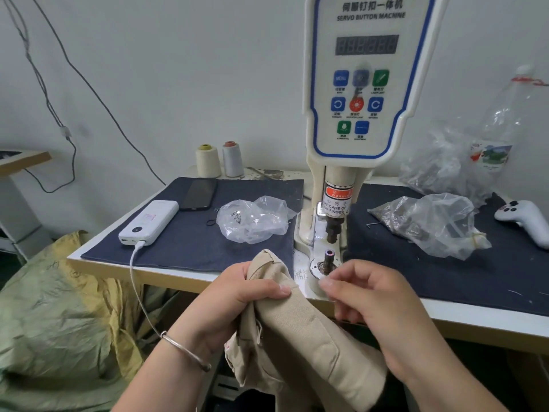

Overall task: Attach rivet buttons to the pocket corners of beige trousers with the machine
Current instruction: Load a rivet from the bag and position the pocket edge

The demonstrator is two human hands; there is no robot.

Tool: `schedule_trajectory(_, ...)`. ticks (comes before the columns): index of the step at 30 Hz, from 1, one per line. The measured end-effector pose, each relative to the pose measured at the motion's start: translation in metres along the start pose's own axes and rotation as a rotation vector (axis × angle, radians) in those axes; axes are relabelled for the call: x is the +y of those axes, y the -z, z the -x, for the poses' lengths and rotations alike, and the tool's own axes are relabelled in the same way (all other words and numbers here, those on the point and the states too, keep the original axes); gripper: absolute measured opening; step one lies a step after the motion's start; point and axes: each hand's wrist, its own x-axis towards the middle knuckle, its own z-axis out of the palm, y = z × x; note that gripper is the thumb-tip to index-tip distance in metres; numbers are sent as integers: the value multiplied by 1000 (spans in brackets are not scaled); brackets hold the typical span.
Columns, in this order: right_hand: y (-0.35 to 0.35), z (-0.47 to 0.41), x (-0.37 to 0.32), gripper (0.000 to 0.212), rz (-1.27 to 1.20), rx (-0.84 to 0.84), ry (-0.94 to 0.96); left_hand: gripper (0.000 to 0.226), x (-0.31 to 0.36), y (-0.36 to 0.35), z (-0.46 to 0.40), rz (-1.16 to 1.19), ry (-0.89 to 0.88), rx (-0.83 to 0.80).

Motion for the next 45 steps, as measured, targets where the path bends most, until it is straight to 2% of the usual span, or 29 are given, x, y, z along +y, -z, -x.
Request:
schedule_trajectory(2, -18, -1, -9, 14, 224, -8, 206, 54, 0, 6, 5, 13, 4, 5)
schedule_trajectory(4, -39, -15, -20, 16, 328, -16, 365, 60, -2, 10, 10, 35, 12, 22)
schedule_trajectory(7, -74, -56, -30, 21, 425, 6, 461, 53, -3, 16, 18, 54, 27, 38)
schedule_trajectory(9, -96, -90, -35, 23, 592, 47, 508, 45, -3, 22, 22, 51, 41, 36)
schedule_trajectory(14, -133, -160, -33, 29, 1266, 55, 484, 52, 2, 47, 21, 70, 33, 52)
schedule_trajectory(16, -142, -174, -27, 34, 1512, 15, 420, 43, 5, 56, 17, 67, 13, 75)
schedule_trajectory(18, -147, -184, -20, 35, 1620, -32, 374, 31, 7, 63, 12, 49, -11, 83)
schedule_trajectory(20, -150, -191, -14, 36, 1637, -56, 347, 21, 8, 67, 6, 55, -23, 82)
schedule_trajectory(24, -156, -203, -10, 42, 1631, -103, 351, 26, 6, 70, -5, 115, -13, 90)
schedule_trajectory(27, -157, -208, -6, 44, 1632, -146, 317, 20, 4, 70, -9, 137, -8, 78)
schedule_trajectory(33, -159, -218, 2, 35, 1549, -4, 278, 23, 2, 72, -12, 146, -1, 62)
schedule_trajectory(45, -164, -227, 9, 34, 1527, 22, 234, 23, 1, 71, -16, 138, 8, 22)
